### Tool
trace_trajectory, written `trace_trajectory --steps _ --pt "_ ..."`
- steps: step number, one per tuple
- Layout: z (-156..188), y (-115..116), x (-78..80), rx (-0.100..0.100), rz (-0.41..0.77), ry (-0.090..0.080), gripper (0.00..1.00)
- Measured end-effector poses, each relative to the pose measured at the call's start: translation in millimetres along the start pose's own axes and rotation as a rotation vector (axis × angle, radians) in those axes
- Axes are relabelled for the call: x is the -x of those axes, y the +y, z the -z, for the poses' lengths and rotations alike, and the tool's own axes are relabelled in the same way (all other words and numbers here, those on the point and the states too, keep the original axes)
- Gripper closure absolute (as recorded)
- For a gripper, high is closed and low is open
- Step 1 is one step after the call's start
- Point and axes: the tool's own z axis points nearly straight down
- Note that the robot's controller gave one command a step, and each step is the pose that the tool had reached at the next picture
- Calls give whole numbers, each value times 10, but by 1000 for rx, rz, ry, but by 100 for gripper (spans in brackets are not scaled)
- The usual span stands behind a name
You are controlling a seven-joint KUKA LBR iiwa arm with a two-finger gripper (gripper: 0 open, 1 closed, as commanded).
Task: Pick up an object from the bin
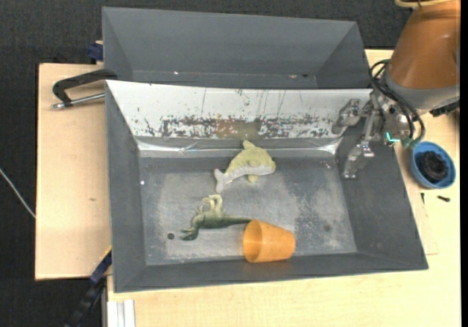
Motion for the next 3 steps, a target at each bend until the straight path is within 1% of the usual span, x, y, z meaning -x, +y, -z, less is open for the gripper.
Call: trace_trajectory --steps 1,2,3 --pt "-569 954 -14 4 24 -1 0" --pt "-473 1700 -88 4 86 -7 0" --pt "-1071 1863 50 -1 324 -23 0"
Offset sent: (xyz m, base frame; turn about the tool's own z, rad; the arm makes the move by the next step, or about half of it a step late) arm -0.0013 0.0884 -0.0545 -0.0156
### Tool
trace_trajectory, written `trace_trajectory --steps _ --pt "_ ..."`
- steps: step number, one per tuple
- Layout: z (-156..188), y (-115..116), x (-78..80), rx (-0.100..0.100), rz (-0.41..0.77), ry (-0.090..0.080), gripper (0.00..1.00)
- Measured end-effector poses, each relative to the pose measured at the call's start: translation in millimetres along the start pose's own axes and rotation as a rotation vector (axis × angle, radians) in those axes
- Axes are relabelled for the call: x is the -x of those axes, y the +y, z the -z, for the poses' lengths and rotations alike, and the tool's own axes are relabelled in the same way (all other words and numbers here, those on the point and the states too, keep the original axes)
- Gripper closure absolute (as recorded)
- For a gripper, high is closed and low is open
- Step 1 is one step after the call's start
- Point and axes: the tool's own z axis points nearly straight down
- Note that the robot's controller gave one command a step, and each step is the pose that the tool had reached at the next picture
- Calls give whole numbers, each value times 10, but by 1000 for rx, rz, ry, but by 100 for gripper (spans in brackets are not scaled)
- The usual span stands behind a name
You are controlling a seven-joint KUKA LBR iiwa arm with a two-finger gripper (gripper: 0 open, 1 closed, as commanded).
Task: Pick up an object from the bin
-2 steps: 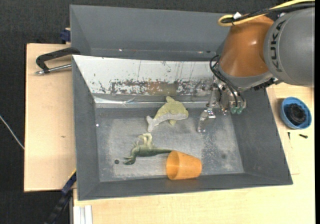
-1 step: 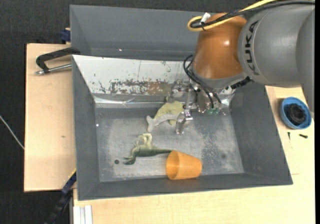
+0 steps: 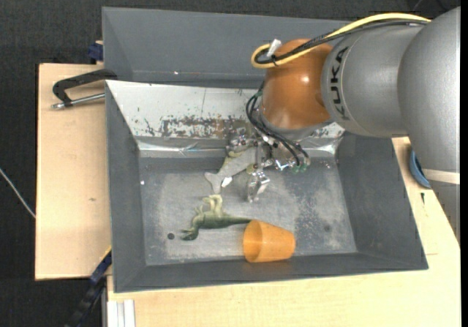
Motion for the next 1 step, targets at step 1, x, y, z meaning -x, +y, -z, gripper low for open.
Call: trace_trajectory --steps 1 --pt "17 2 11 0 1 -4 100"
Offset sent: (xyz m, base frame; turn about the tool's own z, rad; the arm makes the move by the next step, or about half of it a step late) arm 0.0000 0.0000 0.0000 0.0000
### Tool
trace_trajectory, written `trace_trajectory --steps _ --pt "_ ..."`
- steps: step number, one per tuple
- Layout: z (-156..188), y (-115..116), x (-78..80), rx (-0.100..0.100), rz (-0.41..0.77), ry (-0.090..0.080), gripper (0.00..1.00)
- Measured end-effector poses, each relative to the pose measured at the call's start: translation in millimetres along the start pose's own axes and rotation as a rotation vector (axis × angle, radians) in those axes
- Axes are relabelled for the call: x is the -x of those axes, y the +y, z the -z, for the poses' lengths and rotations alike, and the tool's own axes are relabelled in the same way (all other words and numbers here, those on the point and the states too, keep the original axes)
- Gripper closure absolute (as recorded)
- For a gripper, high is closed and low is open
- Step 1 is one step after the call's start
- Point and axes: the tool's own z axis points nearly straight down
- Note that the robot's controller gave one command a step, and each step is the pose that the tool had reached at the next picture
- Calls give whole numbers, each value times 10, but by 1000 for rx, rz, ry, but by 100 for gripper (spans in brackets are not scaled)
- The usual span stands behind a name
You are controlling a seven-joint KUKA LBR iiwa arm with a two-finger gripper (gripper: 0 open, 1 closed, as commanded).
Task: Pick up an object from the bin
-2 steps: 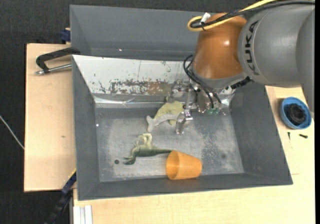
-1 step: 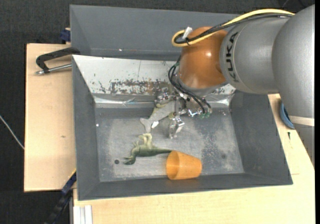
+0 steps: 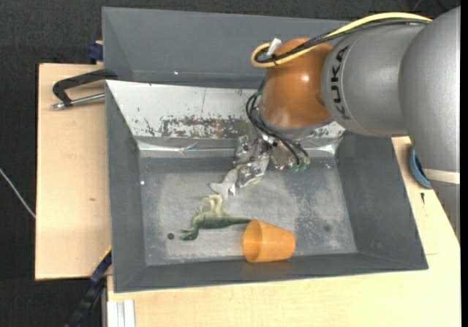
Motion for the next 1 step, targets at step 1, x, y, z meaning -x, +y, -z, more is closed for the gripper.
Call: trace_trajectory --steps 1 --pt "1570 117 -16 0 1 6 100"
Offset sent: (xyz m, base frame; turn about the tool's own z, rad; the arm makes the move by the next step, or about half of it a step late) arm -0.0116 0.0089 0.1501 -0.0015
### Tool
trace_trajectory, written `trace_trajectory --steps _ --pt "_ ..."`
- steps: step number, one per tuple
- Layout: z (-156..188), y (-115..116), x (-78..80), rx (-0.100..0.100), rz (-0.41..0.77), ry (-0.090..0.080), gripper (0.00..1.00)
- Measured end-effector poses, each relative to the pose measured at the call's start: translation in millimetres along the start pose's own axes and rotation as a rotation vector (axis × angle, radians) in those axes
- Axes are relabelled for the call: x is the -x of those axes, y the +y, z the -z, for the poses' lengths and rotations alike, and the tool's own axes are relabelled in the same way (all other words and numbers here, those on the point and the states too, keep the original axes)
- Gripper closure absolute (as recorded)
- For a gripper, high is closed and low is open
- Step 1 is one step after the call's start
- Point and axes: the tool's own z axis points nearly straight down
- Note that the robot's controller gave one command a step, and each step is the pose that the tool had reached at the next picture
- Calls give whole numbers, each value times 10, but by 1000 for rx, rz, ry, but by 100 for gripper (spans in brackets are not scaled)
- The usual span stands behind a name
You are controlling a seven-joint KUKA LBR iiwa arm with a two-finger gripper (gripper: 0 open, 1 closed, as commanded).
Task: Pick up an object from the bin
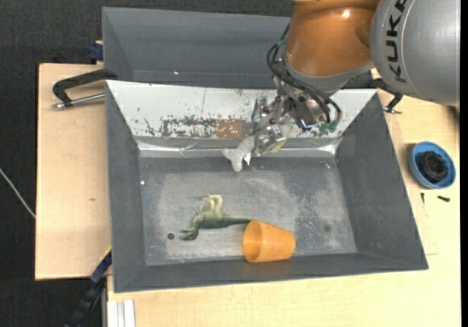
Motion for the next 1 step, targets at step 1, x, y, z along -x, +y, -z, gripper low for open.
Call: trace_trajectory --steps 1 --pt "1324 -215 -478 -1 214 2 100"
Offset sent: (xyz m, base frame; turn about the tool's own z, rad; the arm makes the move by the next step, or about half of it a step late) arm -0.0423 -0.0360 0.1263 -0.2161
